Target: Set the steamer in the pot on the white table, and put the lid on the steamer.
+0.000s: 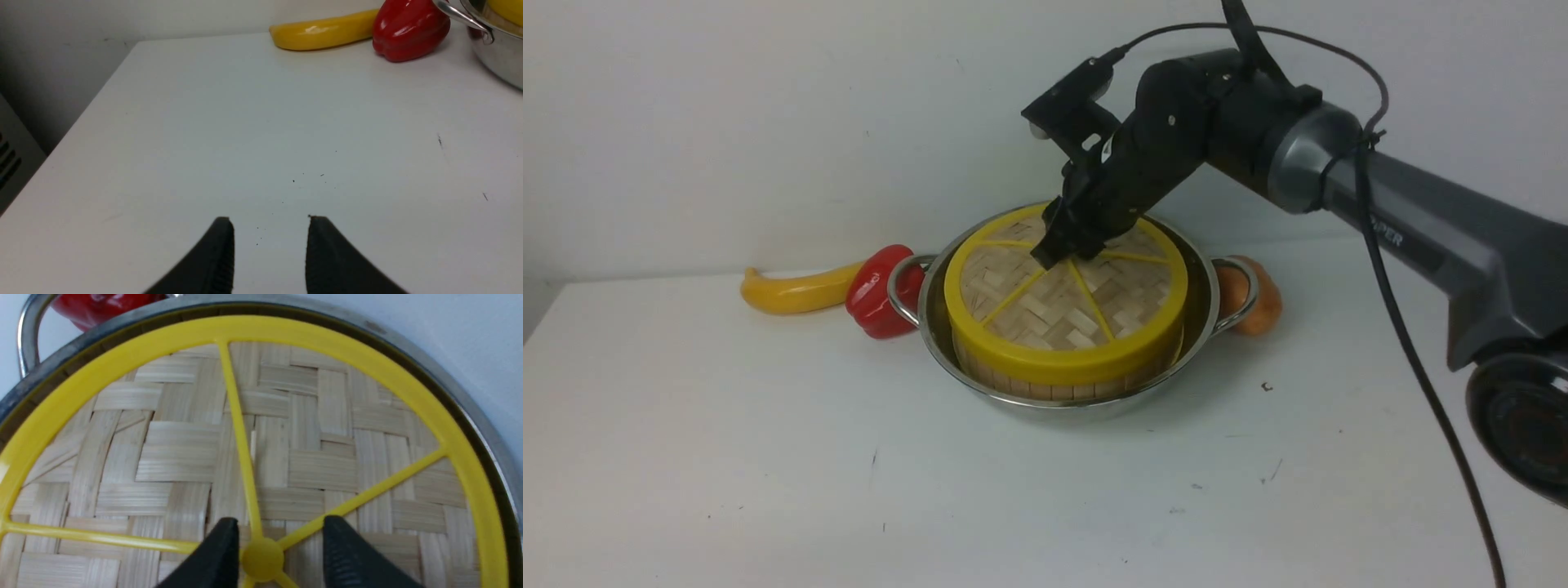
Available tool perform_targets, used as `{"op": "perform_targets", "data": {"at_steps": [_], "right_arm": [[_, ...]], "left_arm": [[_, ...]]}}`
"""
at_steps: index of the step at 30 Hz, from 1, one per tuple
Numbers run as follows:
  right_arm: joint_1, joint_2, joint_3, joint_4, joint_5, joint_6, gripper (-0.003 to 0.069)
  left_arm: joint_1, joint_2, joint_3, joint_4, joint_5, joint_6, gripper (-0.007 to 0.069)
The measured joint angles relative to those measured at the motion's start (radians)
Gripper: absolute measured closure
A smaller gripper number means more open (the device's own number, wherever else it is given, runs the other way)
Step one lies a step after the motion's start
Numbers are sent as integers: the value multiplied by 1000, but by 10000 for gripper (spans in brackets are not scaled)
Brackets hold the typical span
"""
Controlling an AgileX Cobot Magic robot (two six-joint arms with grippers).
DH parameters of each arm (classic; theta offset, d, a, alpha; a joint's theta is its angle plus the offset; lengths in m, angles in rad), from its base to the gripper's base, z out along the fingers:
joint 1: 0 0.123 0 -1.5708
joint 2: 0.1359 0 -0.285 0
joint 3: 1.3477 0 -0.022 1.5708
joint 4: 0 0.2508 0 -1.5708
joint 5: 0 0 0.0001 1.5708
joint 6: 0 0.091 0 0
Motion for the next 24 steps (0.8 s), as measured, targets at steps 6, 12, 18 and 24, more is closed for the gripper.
{"op": "perform_targets", "data": {"at_steps": [6, 12, 18, 24], "right_arm": [[0, -99, 0, -14, -8, 6, 38], [0, -268, 0, -25, -9, 71, 43], [0, -473, 0, -174, 24, 284, 360], [0, -588, 0, -252, 60, 326, 650]], "left_arm": [[0, 0, 0, 0, 0, 0, 384], [0, 0, 0, 0, 0, 0, 384], [0, 0, 0, 0, 0, 0, 384], [0, 0, 0, 0, 0, 0, 384]]}}
